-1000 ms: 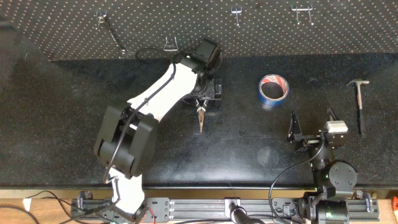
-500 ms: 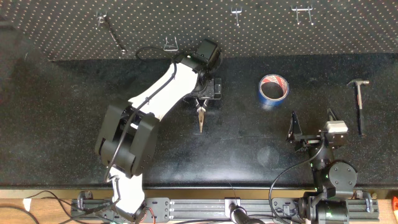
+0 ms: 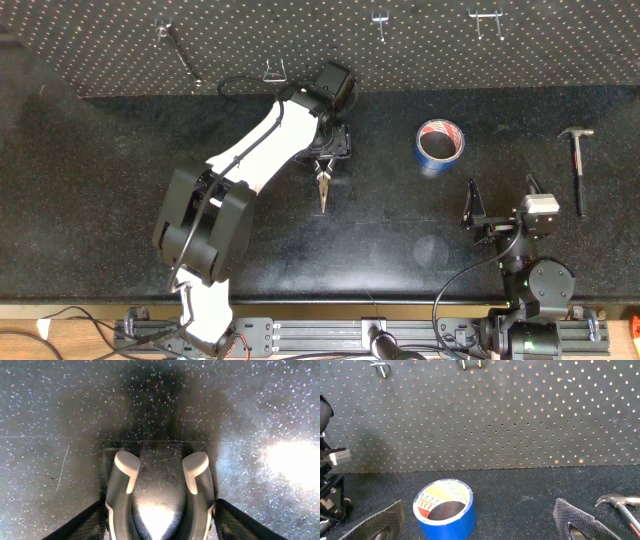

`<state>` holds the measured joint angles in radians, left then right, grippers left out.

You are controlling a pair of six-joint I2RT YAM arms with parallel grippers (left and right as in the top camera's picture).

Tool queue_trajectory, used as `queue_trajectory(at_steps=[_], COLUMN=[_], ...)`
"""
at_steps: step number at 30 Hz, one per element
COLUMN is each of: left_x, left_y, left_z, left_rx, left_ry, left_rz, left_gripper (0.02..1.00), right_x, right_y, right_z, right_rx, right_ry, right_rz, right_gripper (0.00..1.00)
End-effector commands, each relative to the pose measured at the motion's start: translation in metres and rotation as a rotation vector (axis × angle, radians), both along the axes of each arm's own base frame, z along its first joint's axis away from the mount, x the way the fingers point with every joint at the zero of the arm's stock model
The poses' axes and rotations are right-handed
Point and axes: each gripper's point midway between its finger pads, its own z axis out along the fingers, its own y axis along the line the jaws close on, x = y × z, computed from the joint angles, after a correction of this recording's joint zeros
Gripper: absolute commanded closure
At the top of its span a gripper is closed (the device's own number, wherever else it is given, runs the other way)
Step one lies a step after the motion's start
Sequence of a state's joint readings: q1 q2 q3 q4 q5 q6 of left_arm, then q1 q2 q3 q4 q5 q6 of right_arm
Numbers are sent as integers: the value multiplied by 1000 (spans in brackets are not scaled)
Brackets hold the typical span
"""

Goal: Place Tools Onto Pegboard

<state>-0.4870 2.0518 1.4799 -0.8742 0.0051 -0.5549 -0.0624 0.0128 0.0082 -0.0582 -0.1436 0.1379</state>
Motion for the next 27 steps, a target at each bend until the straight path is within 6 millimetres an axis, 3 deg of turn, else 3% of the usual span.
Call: queue_trajectory(at_steps=[1, 27], left_x=[-2, -6], left_y=[-4, -5], left_z=[-9, -22], left_rx=[-18, 1], left_ry=[34, 59], left_rz=[12, 5], left_gripper=[373, 507], right_x=[0, 0], right_y=[1, 1], right_z=[-1, -1], right_rx=[11, 11], right_ry=[1, 1], right_rz=[4, 4], right_gripper=[25, 25])
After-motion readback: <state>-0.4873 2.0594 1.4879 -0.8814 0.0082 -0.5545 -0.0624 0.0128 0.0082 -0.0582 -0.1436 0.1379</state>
